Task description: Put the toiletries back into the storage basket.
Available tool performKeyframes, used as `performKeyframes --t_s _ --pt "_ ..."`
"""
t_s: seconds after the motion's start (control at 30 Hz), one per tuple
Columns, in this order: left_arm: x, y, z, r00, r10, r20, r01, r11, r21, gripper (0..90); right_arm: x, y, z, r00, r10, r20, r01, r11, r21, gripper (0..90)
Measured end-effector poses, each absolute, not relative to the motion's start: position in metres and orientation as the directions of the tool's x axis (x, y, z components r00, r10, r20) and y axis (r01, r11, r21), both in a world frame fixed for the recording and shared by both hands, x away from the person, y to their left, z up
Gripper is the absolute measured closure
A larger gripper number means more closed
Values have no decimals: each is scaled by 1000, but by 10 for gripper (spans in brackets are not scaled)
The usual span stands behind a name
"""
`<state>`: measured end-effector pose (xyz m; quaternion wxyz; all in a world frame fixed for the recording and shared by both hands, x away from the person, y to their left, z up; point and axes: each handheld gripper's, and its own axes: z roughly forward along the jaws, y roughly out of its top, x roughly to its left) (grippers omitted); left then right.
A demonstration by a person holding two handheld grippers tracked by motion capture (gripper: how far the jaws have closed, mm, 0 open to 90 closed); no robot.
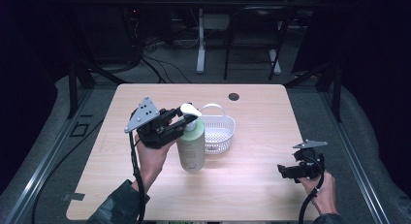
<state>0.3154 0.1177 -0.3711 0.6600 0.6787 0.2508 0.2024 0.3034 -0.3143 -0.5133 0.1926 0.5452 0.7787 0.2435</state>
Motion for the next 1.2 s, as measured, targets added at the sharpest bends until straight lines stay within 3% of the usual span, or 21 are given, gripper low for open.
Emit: performKeyframes --t_s 1.2 --pt "322 125 -346 788 614 -52 60 7 998 671 304 -312 -516 -348 937 -42 762 308 569 0"
